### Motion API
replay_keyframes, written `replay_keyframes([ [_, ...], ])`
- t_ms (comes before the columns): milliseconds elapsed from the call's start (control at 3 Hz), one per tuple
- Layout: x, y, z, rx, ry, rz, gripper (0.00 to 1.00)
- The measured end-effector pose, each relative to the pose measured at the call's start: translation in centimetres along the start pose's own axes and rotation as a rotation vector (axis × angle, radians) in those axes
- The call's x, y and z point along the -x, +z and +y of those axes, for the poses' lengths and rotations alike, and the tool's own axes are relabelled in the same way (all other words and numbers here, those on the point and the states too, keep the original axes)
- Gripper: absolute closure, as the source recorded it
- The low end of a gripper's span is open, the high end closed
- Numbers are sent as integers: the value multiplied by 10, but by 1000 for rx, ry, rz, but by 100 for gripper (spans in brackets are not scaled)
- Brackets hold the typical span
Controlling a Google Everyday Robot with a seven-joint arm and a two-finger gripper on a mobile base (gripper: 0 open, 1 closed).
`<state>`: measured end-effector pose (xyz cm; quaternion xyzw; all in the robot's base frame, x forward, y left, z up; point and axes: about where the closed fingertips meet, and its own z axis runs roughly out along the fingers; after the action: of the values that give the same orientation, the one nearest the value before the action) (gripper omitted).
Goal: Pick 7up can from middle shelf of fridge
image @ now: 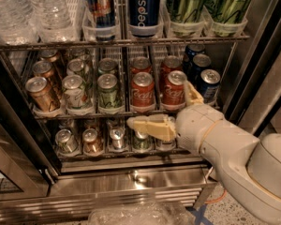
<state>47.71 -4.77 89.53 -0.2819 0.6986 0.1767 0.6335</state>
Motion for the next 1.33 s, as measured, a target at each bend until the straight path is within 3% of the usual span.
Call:
replay_keyframes([
  [333,-14,-12,-26,-101,48,-49,0],
  [667,-5,-3,-14,-73,27,-102,0],
  [1333,-6,-2,-9,-70,7,-98,0],
])
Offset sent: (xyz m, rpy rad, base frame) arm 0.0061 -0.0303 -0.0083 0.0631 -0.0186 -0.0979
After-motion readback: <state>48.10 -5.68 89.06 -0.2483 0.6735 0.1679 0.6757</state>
